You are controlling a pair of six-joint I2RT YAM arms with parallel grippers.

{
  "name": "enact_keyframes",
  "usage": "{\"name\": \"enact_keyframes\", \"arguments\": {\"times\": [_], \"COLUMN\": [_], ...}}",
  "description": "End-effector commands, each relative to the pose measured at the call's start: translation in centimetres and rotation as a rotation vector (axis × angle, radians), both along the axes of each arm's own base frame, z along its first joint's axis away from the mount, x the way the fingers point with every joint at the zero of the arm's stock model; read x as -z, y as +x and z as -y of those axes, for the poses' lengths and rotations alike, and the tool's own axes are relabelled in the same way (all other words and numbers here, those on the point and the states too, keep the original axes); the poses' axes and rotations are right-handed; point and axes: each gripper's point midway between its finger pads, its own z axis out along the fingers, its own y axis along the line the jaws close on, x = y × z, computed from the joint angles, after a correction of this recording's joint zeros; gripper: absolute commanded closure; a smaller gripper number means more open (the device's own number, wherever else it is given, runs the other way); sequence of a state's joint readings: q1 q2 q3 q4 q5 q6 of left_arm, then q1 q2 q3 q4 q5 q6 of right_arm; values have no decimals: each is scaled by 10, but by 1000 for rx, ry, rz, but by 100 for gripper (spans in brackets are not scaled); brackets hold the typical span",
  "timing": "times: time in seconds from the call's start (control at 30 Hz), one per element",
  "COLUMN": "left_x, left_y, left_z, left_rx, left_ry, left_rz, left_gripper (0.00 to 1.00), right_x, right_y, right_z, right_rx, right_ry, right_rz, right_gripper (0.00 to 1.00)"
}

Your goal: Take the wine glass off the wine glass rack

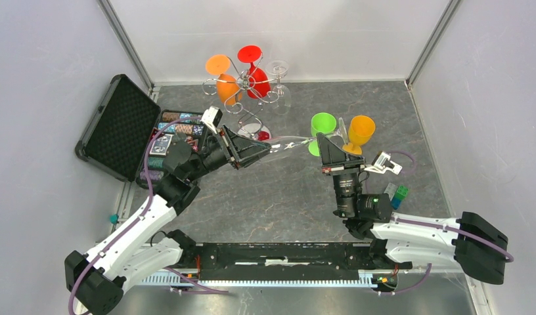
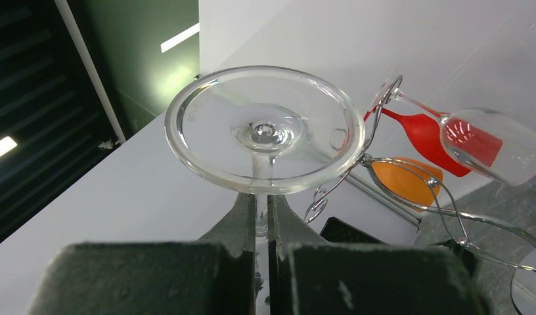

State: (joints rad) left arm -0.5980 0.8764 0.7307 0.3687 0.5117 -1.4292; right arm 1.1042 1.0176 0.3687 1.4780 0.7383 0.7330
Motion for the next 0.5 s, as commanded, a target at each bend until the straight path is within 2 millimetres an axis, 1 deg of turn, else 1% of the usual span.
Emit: {"name": "enact_keyframes", "arguments": {"times": [0.0, 0.07, 0.1, 0.13, 0.2, 0.23, 0.27, 0.3, 0.33, 0.4, 0.43, 0.47], "left_x": [-44, -44, -43, -43, -43, -43, -44, -44, -44, -45, -45, -44], "left_y": [-18, -19, -18, -18, -19, -19, -20, -20, -20, -20, -19, -20], "left_z": [-4, -4, -3, -3, -3, -3, -2, -2, -2, -2, -2, -2], "left_rx": [25, 24, 23, 25, 28, 30, 32, 31, 31, 25, 26, 28], "left_ry": [-47, -42, -39, -38, -33, -30, -27, -25, -23, -19, -16, -13], "left_rz": [180, 184, 186, 188, 197, 204, 212, 223, 228, 242, 245, 251], "left_gripper": [98, 97, 85, 77, 63, 60, 60, 67, 77, 94, 98, 98], "right_x": [-50, -49, -49, -50, -50, -50, -51, -51, -51, -49, -49, -48], "right_y": [-31, -31, -31, -31, -30, -30, -29, -29, -28, -25, -24, -23], "right_z": [42, 43, 42, 42, 40, 39, 38, 37, 36, 34, 33, 31], "right_rx": [-20, -15, -16, -19, -26, -29, -32, -34, -33, -38, -40, -43], "right_ry": [250, 243, 241, 241, 236, 229, 227, 219, 217, 207, 206, 200], "right_rz": [177, 174, 173, 172, 166, 161, 156, 148, 142, 121, 112, 101], "right_gripper": [100, 100, 100, 100, 100, 100, 100, 100, 100, 100, 100, 100]}}
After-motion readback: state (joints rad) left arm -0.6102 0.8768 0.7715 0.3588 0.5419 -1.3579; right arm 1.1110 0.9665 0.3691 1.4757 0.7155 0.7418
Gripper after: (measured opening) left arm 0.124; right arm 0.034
